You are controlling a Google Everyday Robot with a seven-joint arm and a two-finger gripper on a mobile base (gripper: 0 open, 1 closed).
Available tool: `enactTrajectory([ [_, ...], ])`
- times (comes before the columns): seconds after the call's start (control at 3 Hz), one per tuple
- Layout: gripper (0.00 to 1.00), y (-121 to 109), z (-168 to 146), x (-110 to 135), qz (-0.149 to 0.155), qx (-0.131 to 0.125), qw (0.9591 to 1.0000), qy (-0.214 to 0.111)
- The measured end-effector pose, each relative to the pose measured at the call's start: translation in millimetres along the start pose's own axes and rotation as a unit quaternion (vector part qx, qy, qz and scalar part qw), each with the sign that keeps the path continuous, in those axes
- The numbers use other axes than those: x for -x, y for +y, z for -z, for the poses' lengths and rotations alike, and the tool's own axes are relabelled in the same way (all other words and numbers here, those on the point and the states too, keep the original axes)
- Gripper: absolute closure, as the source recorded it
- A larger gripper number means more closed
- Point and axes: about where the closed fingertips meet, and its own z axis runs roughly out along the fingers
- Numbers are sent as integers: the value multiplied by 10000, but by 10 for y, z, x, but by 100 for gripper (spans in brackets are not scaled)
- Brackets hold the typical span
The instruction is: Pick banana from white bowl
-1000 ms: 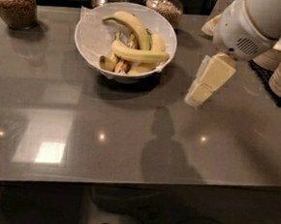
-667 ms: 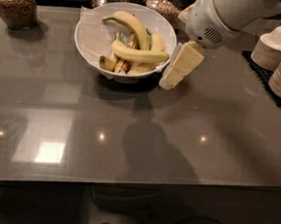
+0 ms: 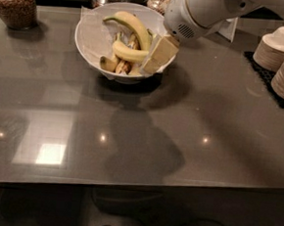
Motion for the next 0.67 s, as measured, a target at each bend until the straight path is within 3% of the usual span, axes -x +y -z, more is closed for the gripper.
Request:
enactTrajectory([
  [0.33,0,-61,-190,62,168,-71,9998,-121],
  [0.67,16,-124,-483,100,296,-86,9993,-222],
])
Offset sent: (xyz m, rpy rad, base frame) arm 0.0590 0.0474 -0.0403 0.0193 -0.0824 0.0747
